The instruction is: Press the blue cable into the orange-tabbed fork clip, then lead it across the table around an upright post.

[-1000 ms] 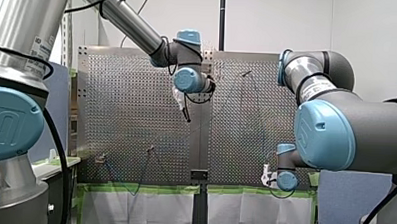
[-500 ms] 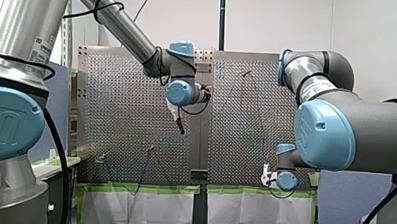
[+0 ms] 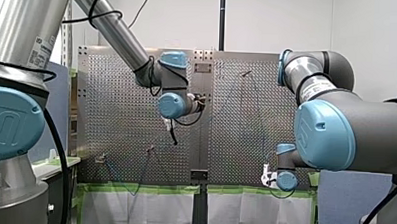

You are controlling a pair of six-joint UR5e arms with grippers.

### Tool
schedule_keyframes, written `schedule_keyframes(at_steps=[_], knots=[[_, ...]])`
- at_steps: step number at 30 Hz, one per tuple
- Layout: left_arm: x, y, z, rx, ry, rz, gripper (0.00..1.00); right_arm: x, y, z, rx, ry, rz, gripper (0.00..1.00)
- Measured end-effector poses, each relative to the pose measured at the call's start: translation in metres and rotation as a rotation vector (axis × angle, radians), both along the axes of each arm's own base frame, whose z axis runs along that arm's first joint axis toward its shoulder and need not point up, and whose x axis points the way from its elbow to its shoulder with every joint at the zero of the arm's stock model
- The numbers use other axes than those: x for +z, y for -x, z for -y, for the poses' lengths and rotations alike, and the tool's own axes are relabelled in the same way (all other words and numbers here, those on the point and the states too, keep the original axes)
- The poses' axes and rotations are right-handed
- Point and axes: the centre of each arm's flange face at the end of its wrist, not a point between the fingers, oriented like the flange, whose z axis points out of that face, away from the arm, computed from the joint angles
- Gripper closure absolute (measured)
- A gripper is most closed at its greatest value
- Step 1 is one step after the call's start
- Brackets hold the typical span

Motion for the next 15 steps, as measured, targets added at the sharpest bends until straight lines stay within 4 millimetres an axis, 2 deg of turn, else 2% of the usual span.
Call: schedule_keyframes(at_steps=[8, 15], knots=[[-0.027, 0.012, -0.013, 0.001, -0.015, -0.013, 0.01, 0.000, -0.001, 0.000, 0.001, 0.000, 0.000, 1.00], [-0.072, 0.026, -0.029, 0.007, -0.080, -0.065, 0.01, 0.000, -0.001, 0.000, 0.001, 0.000, 0.000, 1.00]])
